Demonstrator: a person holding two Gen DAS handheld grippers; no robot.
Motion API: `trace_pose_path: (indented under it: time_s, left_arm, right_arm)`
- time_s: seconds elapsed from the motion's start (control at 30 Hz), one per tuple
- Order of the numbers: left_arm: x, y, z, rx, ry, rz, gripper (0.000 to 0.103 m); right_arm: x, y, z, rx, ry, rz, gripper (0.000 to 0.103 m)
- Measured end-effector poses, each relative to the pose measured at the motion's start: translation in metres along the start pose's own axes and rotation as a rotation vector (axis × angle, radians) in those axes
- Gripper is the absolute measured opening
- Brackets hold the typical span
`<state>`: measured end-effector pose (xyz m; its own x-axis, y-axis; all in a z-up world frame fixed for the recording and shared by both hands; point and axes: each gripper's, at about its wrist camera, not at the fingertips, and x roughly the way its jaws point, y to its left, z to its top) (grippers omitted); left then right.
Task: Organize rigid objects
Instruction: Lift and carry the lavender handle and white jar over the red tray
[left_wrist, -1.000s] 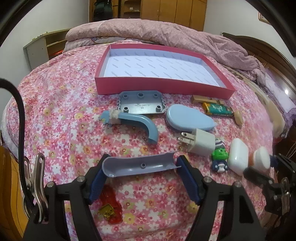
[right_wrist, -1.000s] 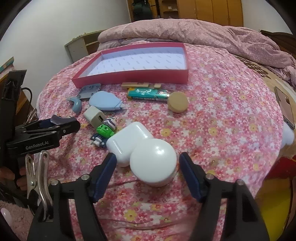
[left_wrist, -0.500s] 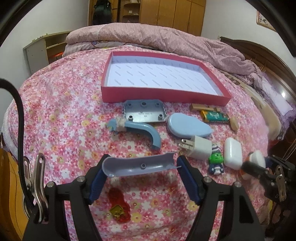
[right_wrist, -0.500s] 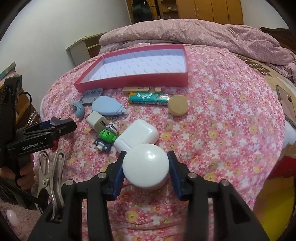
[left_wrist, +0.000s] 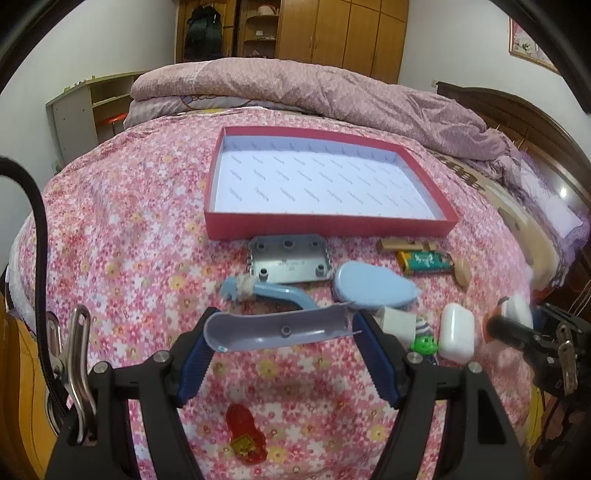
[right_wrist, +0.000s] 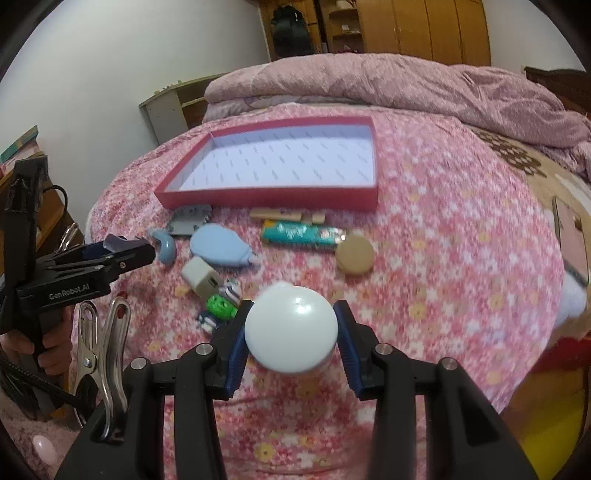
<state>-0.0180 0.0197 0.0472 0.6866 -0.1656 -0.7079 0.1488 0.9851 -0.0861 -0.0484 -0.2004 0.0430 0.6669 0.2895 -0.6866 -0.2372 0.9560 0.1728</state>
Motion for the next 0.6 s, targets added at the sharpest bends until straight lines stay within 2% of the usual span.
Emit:
trace_pose_path:
  time_s: [0.37,0.6]
  left_arm:
    - [0.007,-0.004,0.032,0.031,-0.017,0.000,0.076]
    - [0.018,-0.004,0.062,0.044,-0.026,0.007,0.076]
  right_arm:
    - [0.006,0.001,0.033,-0.026,-0.032,0.005,0.044]
    - [0.018,-0.001,0.070,-0.045,-0.052,-0.002,0.044]
